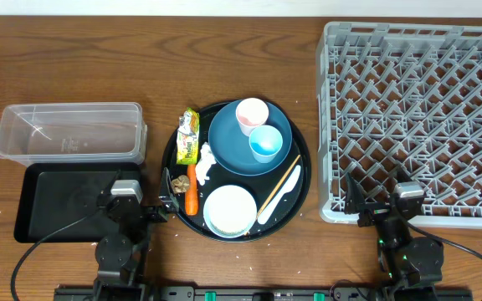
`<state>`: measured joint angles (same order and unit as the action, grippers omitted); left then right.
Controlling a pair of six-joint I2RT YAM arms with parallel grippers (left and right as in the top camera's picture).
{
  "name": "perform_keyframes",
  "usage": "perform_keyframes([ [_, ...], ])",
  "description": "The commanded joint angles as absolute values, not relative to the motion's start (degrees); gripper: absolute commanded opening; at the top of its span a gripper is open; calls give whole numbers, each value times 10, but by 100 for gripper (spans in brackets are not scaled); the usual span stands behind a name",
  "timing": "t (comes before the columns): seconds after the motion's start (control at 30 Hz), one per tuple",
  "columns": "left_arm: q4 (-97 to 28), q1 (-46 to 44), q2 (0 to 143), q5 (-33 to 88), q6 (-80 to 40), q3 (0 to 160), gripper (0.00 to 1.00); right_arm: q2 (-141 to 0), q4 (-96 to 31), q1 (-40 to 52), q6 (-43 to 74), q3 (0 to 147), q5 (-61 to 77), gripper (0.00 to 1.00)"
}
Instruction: Sort waste into correct bins and load items into the dishwasher rack
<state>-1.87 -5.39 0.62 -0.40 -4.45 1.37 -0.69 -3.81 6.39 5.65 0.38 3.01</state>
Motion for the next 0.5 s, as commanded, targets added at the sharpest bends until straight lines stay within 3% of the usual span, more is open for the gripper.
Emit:
perform_keyframes([
  [0.0,-40,-51,3,-20,-41,2,98,-4,-41,58,59,3,30,99],
  [0.47,-40,-51,3,-20,-41,2,98,-4,-41,58,59,3,30,99],
])
